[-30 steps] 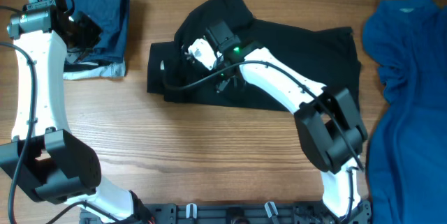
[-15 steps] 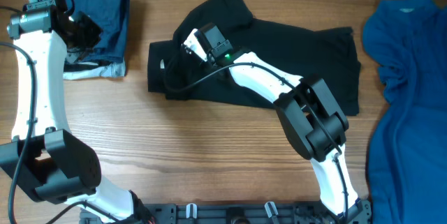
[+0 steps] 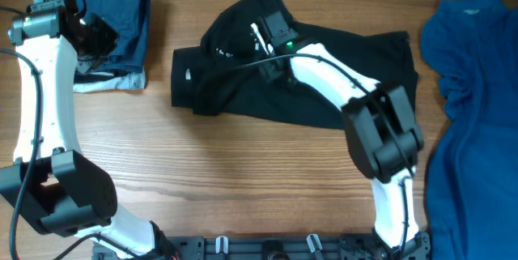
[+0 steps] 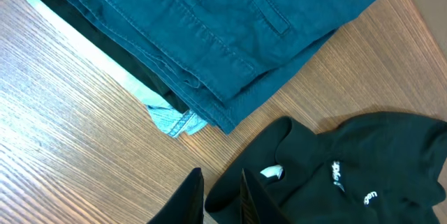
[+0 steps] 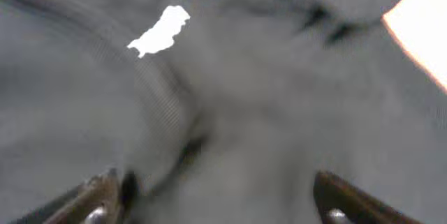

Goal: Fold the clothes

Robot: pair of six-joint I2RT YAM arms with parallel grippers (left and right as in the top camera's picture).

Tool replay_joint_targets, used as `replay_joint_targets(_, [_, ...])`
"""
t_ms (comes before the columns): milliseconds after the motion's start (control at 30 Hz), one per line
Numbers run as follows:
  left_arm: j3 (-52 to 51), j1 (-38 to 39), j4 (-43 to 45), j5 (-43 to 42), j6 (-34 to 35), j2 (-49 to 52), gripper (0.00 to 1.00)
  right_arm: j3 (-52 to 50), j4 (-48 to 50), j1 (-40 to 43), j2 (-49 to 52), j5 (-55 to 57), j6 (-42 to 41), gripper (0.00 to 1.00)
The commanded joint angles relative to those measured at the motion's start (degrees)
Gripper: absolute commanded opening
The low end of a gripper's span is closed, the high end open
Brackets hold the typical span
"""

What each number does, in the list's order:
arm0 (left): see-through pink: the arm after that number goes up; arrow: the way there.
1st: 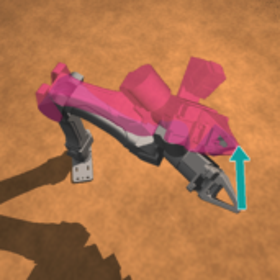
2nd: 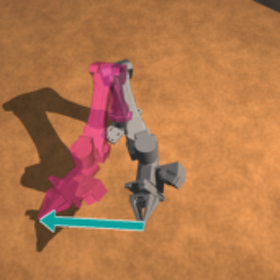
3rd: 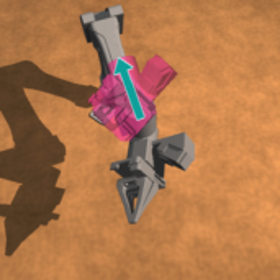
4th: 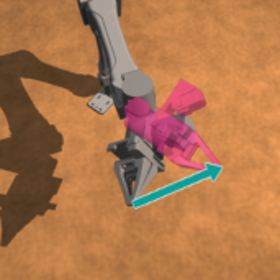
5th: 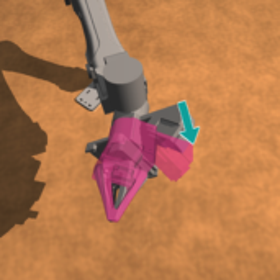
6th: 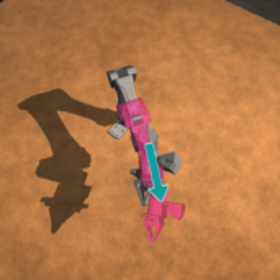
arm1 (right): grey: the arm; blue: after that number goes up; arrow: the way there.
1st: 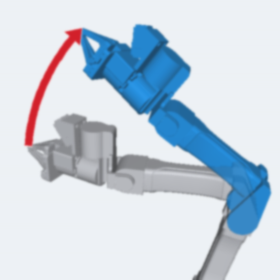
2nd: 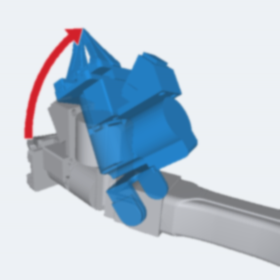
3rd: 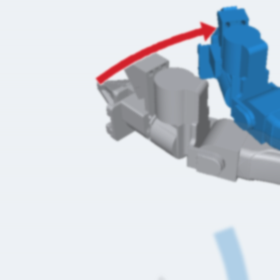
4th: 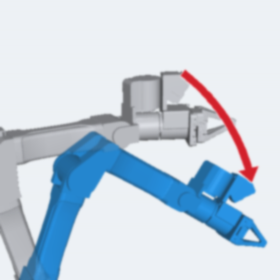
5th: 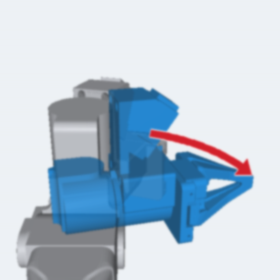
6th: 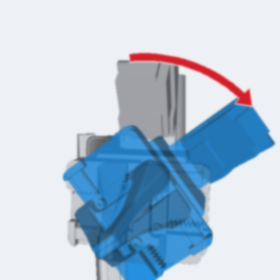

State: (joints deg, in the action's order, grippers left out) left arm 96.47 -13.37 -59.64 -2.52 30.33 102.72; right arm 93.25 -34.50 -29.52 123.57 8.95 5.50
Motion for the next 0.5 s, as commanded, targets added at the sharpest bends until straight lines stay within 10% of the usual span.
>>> replay_joint_targets(0, [0.2, -0.3, 0.0, -0.5, 0.2, 0.4, 0.18, 1.4, -3.0, -0.2, -9.6, -14.9, -2.1, 0.99])
replay_joint_targets(267, [0.1, 5.7, -2.0, -10.1, -7.9, 3.0, 0.14, 1.4, -10.9, 3.2, -15.1, -13.5, -8.7, 0.94])
replay_joint_targets(467, [0.1, 15.7, -0.6, -10.1, -13.6, 7.0, 0.2, 1.0, -32.9, 10.0, -15.4, -13.5, -5.6, 0.38])
